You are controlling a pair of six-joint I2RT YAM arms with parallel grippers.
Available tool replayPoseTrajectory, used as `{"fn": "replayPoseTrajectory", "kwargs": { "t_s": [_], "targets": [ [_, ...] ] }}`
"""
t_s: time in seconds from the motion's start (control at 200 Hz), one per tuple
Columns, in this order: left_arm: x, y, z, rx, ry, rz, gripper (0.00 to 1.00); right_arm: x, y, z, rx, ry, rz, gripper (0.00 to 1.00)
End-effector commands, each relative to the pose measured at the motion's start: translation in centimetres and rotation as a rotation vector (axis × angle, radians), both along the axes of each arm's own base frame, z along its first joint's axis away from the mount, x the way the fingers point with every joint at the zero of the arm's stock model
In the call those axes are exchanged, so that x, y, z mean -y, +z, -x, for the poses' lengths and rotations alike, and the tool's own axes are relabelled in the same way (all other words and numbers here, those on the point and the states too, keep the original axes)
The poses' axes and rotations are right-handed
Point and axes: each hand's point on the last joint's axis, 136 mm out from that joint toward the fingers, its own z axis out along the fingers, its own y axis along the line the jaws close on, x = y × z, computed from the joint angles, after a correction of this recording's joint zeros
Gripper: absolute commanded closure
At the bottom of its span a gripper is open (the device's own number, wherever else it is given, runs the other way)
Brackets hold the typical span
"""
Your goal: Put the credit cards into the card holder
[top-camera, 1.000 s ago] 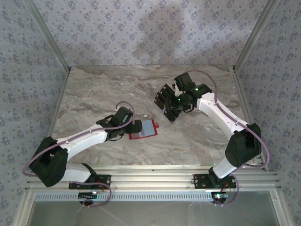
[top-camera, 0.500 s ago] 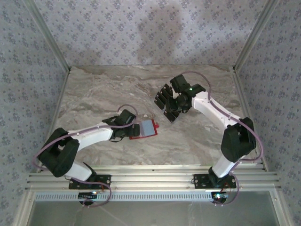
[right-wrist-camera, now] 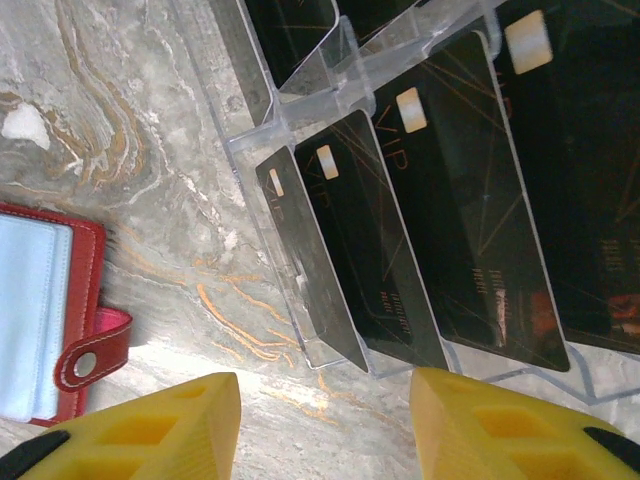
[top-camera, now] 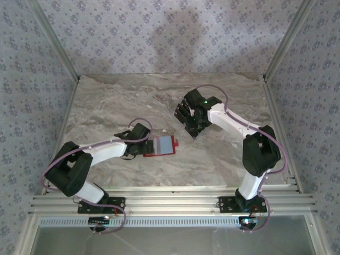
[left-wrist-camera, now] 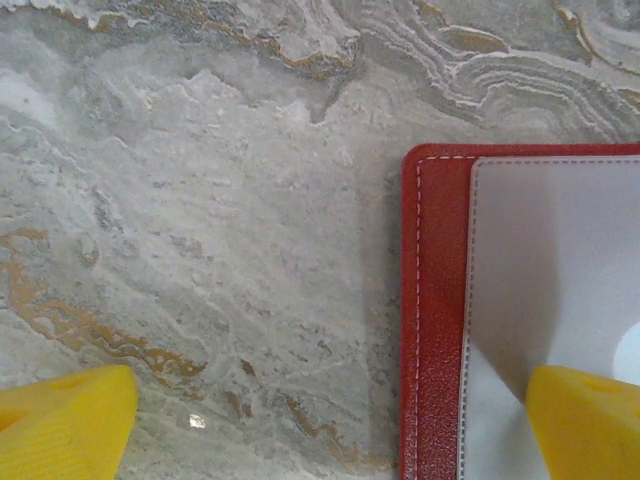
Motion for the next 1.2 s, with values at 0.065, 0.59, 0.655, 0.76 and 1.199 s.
{"fn": "replayPoseTrajectory", "kwargs": {
  "t_s": [0.065,0.59,0.655,0.76,1.199],
  "targets": [
    [-0.4,0.9,-0.6,0.007,-0.021,-0.024,0.01,-0.1,-0.2,-0.7,0.000,0.038,0.056,0.52],
    [1.1,5.4,-1.5,0.088,-0.040,0.095,0.00,-0.9,-2.6,-0.7,-0.047,0.089,0.114,0.65],
    [1.0,5.7,-1.6,0.095,-0.038,0.100,0.00,-0.8,-2.9,-0.8,-0.048,0.090,0.128,0.65],
    [0.9,6.1,-1.7,0.105,-0.033,0.105,0.00,-0.5,-3.3,-0.9,-0.050,0.091,0.149,0.65],
    [0.6,6.0,-1.5,0.112,-0.026,0.108,0.00,-1.1,-4.7,-0.2,-0.082,0.110,0.167,0.72]
  ]
}}
